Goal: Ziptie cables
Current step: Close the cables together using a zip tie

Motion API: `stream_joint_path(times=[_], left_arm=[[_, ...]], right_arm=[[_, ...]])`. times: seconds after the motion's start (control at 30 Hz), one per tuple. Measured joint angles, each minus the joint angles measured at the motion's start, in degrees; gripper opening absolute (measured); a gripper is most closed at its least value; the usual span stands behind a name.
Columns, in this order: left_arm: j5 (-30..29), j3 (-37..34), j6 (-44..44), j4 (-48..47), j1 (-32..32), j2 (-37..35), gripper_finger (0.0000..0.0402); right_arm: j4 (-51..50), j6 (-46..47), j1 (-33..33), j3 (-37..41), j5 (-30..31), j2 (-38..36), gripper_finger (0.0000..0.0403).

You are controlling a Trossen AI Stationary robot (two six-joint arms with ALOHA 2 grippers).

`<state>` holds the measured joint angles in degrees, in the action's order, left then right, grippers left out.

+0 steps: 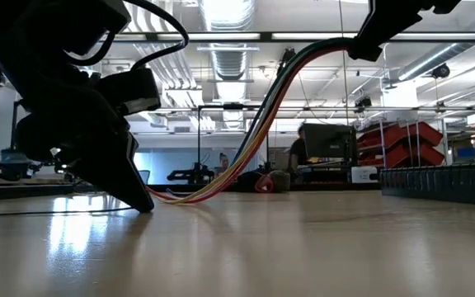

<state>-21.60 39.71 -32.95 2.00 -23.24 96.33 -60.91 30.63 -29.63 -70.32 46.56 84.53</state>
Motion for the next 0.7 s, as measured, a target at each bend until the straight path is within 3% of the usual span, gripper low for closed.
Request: stream_joint_path(times=[0.43, 0.7], left_arm=[[-0.99, -0.09, 8.02, 12.29, 4.46, 0.43, 0.0008], [0.1, 1.9, 10.91, 20.08, 5.07, 6.27, 0.0008]], right_arm=[[0.19, -7.53, 5.68, -3.17, 0.33, 0.0, 0.0032], [0.21, -10.73, 9.19, -8.82, 7.74, -0.07, 0.0032]])
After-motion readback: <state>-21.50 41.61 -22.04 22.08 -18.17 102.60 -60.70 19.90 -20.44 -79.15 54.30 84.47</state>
